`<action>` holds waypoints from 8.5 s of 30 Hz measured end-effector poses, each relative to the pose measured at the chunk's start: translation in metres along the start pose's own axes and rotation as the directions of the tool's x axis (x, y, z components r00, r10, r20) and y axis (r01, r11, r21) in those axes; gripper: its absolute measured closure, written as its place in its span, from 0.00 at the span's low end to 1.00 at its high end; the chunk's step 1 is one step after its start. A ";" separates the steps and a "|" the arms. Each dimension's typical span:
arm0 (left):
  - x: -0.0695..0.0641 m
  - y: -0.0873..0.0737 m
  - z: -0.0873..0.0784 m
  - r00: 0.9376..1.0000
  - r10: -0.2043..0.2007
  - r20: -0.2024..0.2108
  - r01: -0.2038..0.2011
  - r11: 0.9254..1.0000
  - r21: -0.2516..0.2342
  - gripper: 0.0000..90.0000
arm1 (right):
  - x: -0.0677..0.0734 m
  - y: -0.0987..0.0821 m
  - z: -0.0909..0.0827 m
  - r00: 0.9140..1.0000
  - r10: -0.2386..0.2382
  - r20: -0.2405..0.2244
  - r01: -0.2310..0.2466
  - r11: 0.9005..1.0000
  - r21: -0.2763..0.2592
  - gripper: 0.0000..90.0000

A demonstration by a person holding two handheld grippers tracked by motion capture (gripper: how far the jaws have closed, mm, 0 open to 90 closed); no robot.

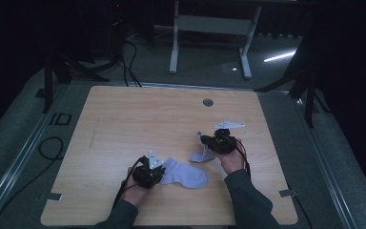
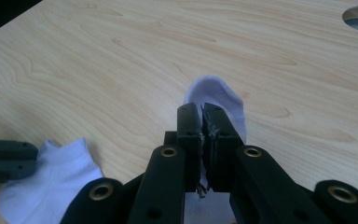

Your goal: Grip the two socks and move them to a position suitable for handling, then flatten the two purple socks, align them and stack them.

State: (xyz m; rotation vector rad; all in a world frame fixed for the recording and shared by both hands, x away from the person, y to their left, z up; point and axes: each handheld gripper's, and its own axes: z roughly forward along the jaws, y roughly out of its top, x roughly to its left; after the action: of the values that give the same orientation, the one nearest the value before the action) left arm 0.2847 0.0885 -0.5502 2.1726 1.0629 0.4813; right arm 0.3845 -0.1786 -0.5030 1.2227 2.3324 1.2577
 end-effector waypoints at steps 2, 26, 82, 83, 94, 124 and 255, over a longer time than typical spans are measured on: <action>-0.001 0.005 0.001 1.000 0.008 0.006 -0.008 1.000 -0.003 0.89 | 0.001 -0.003 0.000 1.000 -0.005 -0.005 0.005 1.000 0.007 0.95; -0.051 0.068 0.051 0.990 0.124 0.073 -0.120 0.992 -0.048 0.99 | 0.010 -0.012 0.006 0.999 -0.042 -0.019 0.042 0.999 0.025 0.95; -0.065 0.060 0.067 0.976 0.213 0.047 -0.213 0.977 -0.005 1.00 | -0.013 -0.024 -0.053 0.995 0.005 0.099 -0.011 0.998 0.055 0.73; -0.065 0.060 0.067 0.976 0.214 0.046 -0.214 0.977 -0.005 1.00 | -0.012 -0.020 -0.045 0.995 0.000 0.097 -0.006 0.998 0.064 0.73; -0.066 0.060 0.067 0.976 0.213 0.045 -0.213 0.977 -0.005 1.00 | -0.005 0.004 0.023 0.987 -0.125 0.098 0.097 0.963 0.251 0.87; -0.065 0.060 0.067 0.979 0.197 0.045 -0.197 0.980 -0.006 1.00 | 0.005 -0.054 -0.080 0.993 -0.105 0.055 0.084 0.949 0.304 0.92; 0.024 -0.022 -0.030 0.997 -0.065 -0.029 0.064 0.998 -0.017 0.87 | 0.066 -0.023 -0.057 0.957 -0.286 -0.045 0.289 0.955 0.062 0.95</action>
State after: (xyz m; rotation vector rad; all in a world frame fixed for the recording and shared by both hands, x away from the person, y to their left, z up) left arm 0.2700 0.1297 -0.5432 2.1159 1.1379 0.4926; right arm 0.2993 -0.1686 -0.4738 0.8429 2.4852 1.1172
